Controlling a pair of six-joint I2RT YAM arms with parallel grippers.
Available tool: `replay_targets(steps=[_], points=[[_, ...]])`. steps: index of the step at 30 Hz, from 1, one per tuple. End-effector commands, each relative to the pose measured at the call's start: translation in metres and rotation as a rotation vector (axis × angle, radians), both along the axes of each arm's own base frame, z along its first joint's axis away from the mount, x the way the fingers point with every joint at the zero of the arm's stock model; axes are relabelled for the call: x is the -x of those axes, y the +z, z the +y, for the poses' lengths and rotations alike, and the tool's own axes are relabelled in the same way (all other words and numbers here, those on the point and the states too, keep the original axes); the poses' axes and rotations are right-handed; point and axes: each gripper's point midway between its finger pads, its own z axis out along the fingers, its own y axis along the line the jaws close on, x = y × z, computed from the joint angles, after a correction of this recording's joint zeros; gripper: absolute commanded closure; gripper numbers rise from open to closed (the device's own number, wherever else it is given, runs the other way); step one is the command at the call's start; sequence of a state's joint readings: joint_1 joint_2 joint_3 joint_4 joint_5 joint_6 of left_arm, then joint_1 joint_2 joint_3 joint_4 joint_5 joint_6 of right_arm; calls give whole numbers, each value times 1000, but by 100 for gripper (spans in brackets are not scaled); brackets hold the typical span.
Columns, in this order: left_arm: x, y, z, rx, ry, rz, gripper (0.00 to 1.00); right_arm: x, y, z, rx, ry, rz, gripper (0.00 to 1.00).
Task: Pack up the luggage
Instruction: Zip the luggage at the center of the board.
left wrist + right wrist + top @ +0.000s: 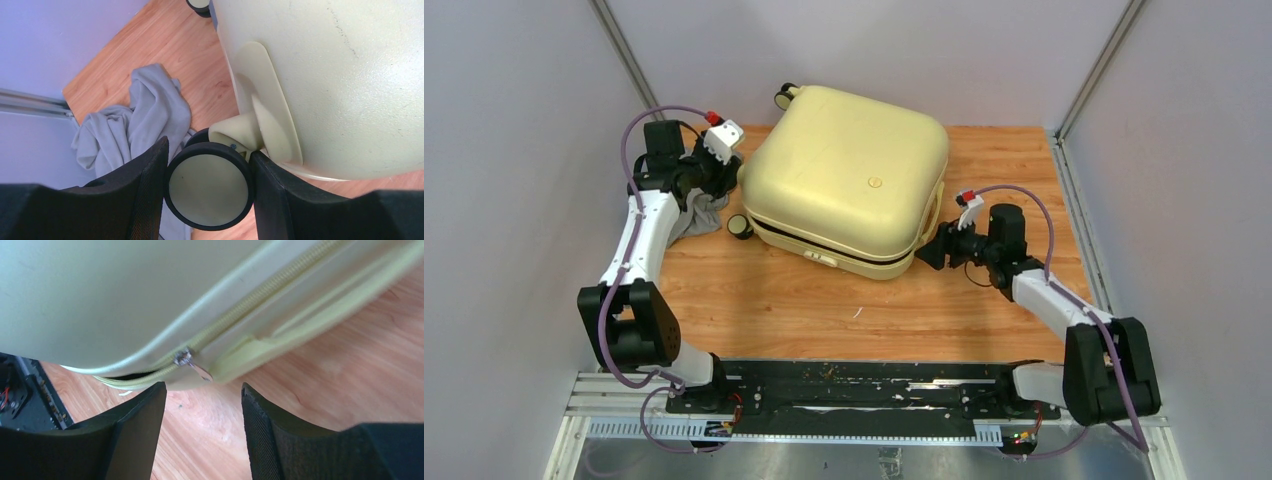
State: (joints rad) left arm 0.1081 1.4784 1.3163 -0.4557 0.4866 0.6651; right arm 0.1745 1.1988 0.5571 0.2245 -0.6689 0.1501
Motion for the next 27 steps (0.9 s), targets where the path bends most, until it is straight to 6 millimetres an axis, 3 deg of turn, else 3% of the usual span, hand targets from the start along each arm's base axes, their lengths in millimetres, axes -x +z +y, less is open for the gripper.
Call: replay_targets(steps=[1, 7, 13, 16, 21, 27], points=[[-7, 39, -28, 54, -117, -130, 100, -9, 38, 25, -75, 228, -190, 39], [-3, 34, -27, 29, -131, -129, 100, -7, 20, 27, -83, 368, -123, 44], [-6, 32, -25, 22, -130, -127, 100, -3, 16, 32, -122, 419, -114, 52], [-8, 34, -25, 23, -125, -126, 100, -2, 14, 31, -133, 432, -100, 62], [-8, 33, -24, 15, -127, -125, 100, -6, 8, 24, -119, 395, -68, 91], [-8, 34, -24, 14, -127, -127, 100, -8, 10, 21, -103, 367, -64, 100]])
